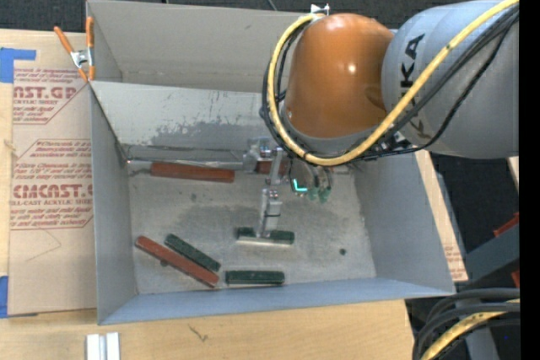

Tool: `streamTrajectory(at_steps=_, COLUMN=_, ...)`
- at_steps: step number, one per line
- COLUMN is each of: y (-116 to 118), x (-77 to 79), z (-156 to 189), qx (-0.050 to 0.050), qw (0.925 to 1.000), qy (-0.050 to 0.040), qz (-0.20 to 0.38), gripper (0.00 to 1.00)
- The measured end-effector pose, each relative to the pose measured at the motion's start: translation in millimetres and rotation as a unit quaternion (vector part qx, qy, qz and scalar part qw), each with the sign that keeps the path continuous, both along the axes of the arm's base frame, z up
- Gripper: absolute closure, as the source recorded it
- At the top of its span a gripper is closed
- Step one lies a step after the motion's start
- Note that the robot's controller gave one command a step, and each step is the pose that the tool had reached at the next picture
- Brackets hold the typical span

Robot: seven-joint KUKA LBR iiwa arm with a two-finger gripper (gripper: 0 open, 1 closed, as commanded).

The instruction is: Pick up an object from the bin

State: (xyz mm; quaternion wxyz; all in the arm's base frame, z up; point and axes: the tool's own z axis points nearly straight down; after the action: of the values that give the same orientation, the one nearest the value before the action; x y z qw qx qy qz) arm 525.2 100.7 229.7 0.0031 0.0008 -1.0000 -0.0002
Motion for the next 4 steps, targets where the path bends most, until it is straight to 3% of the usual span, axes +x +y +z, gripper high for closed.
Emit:
streamTrajectory(at_steps=1, y=-1, x=1.7, z=4, qx=0.0, qw=1.0, qy=-0.0038, qz=-0.001, gripper=0.0)
streamTrajectory(at_steps=2, y=1, x=-9.7, z=-43, qx=0.001, qw=1.0, qy=-0.0072, qz=0.002, gripper=0.0)
streamTrajectory(at_steps=3, y=-8, x=-7.8, z=-94, qx=0.0, qw=0.9974, qy=-0.0046, qz=0.072, gripper=0.0)
streamTrajectory(at_steps=4, y=-49, x=-3.1, z=-159, qx=0.001, qw=0.9849, qy=-0.0039, qz=0.173, gripper=1.0)
